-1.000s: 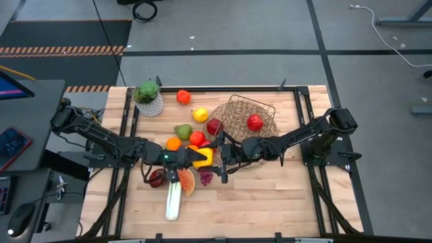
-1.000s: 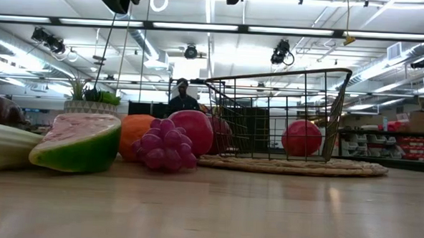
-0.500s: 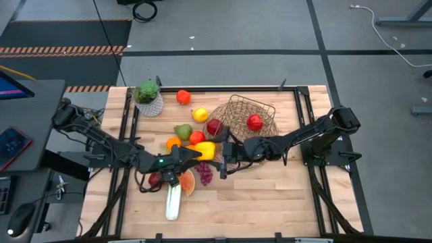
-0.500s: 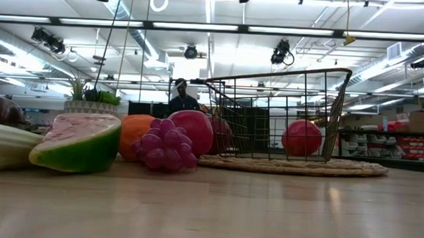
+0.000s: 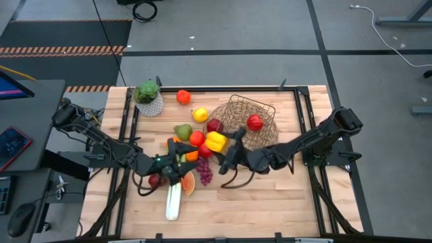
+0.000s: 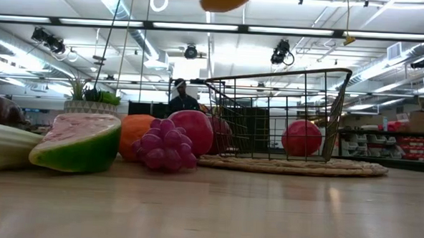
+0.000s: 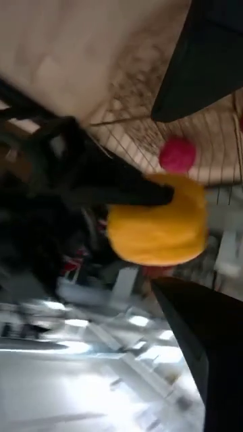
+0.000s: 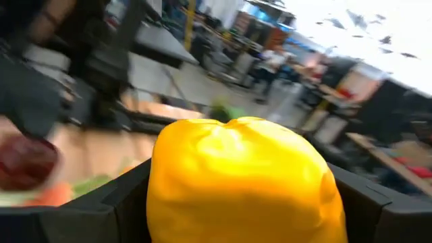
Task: Build produce basket
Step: Put the yellow bell pepper into the gold wire basket
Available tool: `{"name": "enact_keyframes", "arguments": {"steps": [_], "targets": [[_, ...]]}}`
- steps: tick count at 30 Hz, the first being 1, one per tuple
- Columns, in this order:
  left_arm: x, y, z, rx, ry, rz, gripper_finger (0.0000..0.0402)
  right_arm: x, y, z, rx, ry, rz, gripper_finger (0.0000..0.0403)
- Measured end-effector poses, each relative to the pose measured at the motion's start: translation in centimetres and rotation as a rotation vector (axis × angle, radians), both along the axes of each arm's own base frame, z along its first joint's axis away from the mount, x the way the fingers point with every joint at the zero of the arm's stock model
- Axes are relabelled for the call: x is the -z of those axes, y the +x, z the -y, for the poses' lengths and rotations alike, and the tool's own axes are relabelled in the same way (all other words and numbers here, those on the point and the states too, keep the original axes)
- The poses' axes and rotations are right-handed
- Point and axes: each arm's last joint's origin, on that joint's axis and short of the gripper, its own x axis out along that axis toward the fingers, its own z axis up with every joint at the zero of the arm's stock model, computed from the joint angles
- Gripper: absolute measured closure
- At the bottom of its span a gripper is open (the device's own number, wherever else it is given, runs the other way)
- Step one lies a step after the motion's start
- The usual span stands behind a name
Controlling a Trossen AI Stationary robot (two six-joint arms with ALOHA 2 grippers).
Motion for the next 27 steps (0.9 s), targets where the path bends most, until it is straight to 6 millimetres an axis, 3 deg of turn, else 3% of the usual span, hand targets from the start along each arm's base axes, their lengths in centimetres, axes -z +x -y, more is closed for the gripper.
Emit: {"name": "enact_keyframes", "arguments": {"steps": [4, 7, 15, 23, 27], "targets": [[0.0, 0.0, -0.1, -0.042, -0.250, 0.070, 0.0002, 0.0, -0.8, -1.0, 0.128, -0.106, -0.065, 0.0085], [0.0, -0.5, -0.1, -0.113, -0.330, 0.095, 0.0003, 0.1, -1.3, -1.4, 0.242, -0.154, -0.102, 0.0085], [-1.8, -4.2, -0.8, -0.033, -0.515, 0.165, 0.0056, 0.4, -1.6, -1.0, 0.362, -0.170, -0.124, 0.0085], [0.3, -7.8, -2.5, 0.010, -0.666, 0.201, 0.0085, 1.1, -0.2, 3.0, 0.367, -0.109, -0.138, 0.0085], [1.1, -9.0, -3.4, 0.048, -0.752, 0.226, 0.0093, 1.5, 0.5, 6.1, 0.317, 0.032, -0.222, 0.0085]]}}
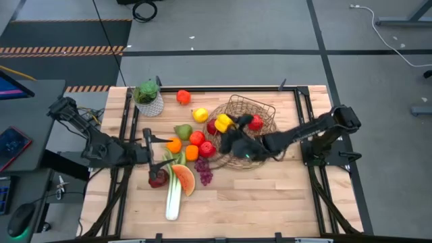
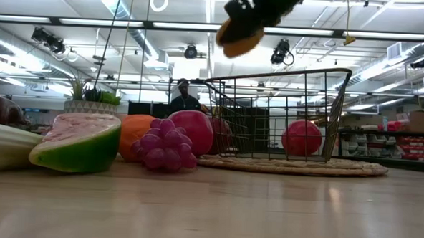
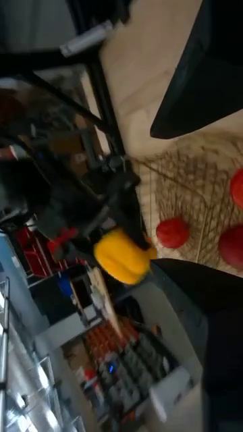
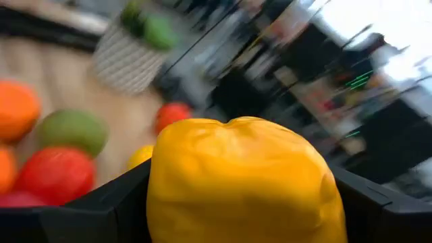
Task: Build produce basket
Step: Put the yellow bell pepper into the gold wire basket
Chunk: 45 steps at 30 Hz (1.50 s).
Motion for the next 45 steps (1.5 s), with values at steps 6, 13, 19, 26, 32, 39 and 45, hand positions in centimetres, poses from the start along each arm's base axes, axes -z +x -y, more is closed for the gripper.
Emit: {"name": "enact_keyframes", "arguments": {"steps": [6, 13, 19, 26, 32, 39, 45], "targets": [[0.2, -1.8, -1.3, 0.056, -0.080, 0.066, 0.0105, 0.1, -0.8, 4.4, 0.090, 0.281, -0.127, 0.0085], [0.0, -3.7, -2.6, 0.107, -0.138, 0.150, 0.0109, 0.2, -1.0, 7.6, 0.093, 0.478, -0.145, 0.0085], [-0.1, -4.6, -3.3, 0.112, -0.206, 0.189, 0.0109, 0.9, -2.0, 12.0, 0.186, 0.638, -0.134, 0.0085], [0.0, -4.6, -3.4, 0.110, -0.221, 0.188, 0.0109, 2.9, -2.4, 14.6, 0.232, 0.795, -0.208, 0.0085], [-0.1, -4.6, -3.4, 0.108, -0.245, 0.197, 0.0109, 5.8, -0.4, 15.5, 0.263, 0.818, -0.429, 0.0085], [0.1, -4.6, -3.4, 0.109, -0.246, 0.184, 0.0109, 6.9, 1.7, 16.4, 0.254, 0.801, -0.530, 0.0082], [0.2, -4.6, -3.3, 0.111, -0.240, 0.174, 0.0109, 7.9, 2.0, 17.0, 0.230, 0.821, -0.591, 0.0081]]}}
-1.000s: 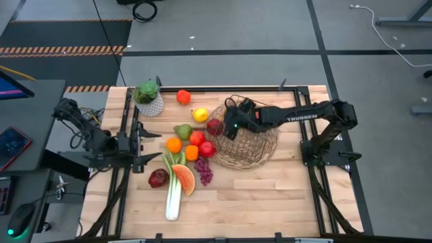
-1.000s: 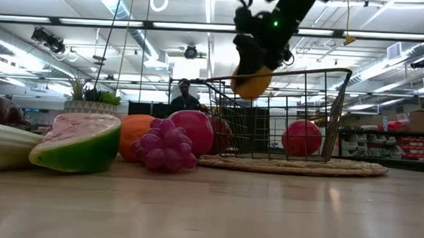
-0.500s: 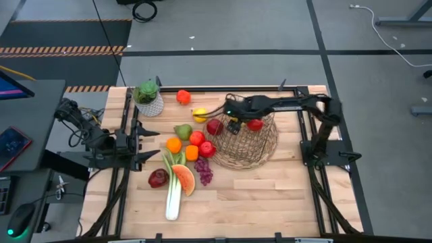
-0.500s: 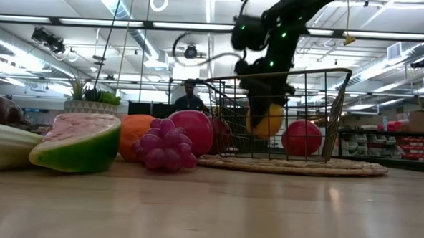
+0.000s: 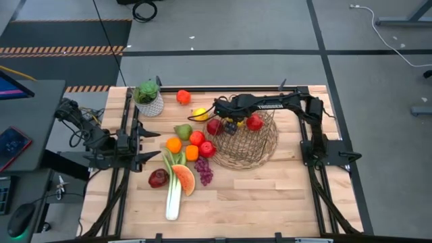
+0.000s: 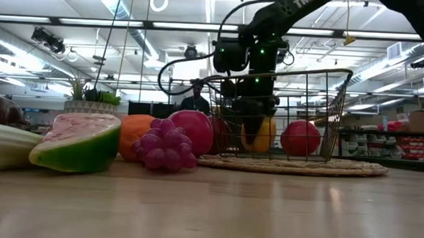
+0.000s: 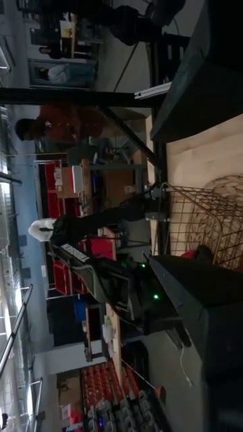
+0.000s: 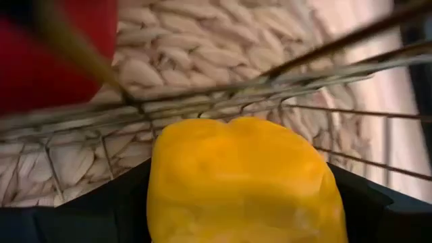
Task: Build produce basket
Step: Put the yellow bell pepper into the gold wire basket, then put the red apple into the gold wire basket
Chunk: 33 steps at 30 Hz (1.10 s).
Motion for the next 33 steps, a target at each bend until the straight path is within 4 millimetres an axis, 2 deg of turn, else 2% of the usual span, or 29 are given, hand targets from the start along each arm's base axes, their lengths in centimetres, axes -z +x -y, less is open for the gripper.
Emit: {"name": "enact_keyframes", "arguments": {"steps": [9, 16, 21, 28, 33], "targets": [[0.1, 0.0, 0.0, 0.000, 0.006, -0.008, 0.0109, 0.1, -0.4, 0.3, 0.002, 0.017, -0.016, 0.0076], [0.1, 0.0, 0.0, 0.000, 0.006, -0.008, 0.0109, -0.6, -0.3, 0.4, 0.008, 0.026, -0.019, 0.0027], [0.1, 0.0, 0.0, 0.000, 0.008, -0.010, 0.0109, -2.9, 0.2, 0.0, -0.003, 0.026, -0.021, 0.0005], [0.1, 0.0, 0.0, 0.000, 0.009, -0.012, 0.0109, -7.2, 0.3, -1.1, 0.036, 0.037, -0.034, 0.0009], [0.2, 0.0, 0.0, 0.000, 0.011, -0.015, 0.0108, -10.3, 0.9, -2.6, 0.022, -0.034, 0.016, 0.0009]]}}
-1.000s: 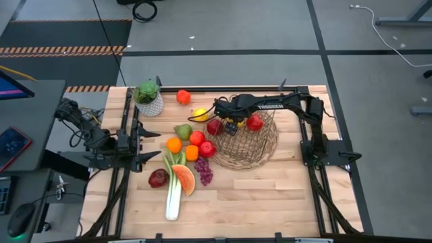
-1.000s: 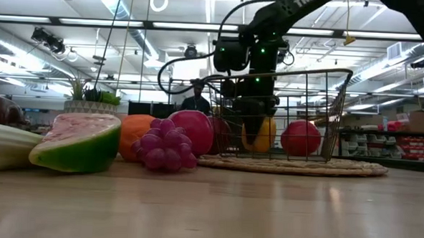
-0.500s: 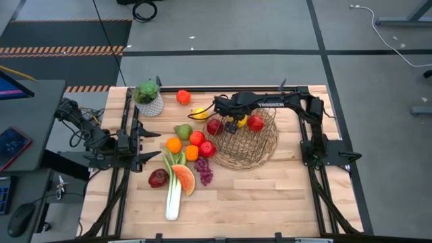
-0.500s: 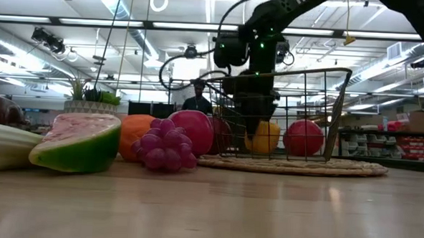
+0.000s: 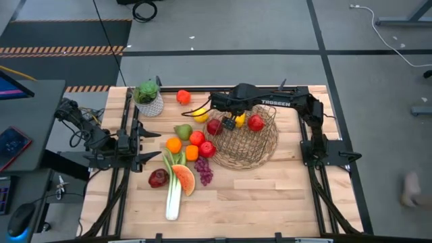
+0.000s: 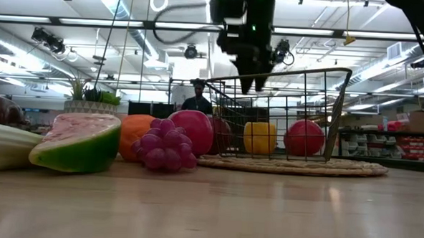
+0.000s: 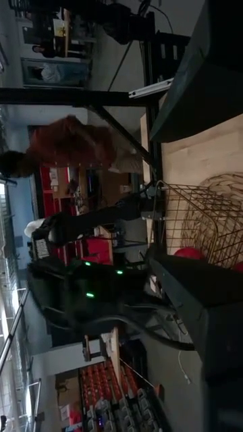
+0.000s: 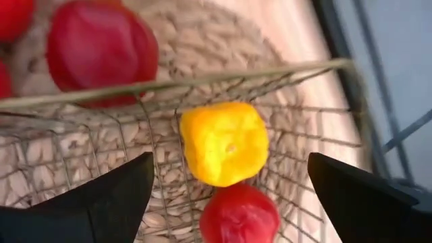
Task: Build produce basket
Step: Put the red apple into the gold wire basket
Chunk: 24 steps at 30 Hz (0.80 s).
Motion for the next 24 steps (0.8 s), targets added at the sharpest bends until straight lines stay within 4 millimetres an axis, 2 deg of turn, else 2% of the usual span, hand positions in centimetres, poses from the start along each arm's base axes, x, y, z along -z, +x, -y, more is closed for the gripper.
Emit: {"name": "enact_keyframes", "arguments": {"steps": [7, 13, 16, 24], "targets": [[0.0, 0.0, 0.0, -0.004, 0.034, -0.006, 0.0109, -4.0, 1.4, -1.7, -0.052, -0.102, 0.177, 0.0009], [0.2, 0.0, 0.0, 0.009, -0.053, -0.012, 0.0109, -4.4, 2.6, -1.9, -0.089, -0.099, 0.293, 0.0014], [0.3, 0.0, 0.0, 0.014, -0.067, -0.056, 0.0109, -4.5, 2.7, -2.9, -0.132, -0.099, 0.291, 0.0018], [-0.8, 0.7, 0.5, -0.005, -0.095, -0.303, 0.0109, -7.3, -0.1, -8.1, -0.178, -0.195, 0.254, 0.0029]]}}
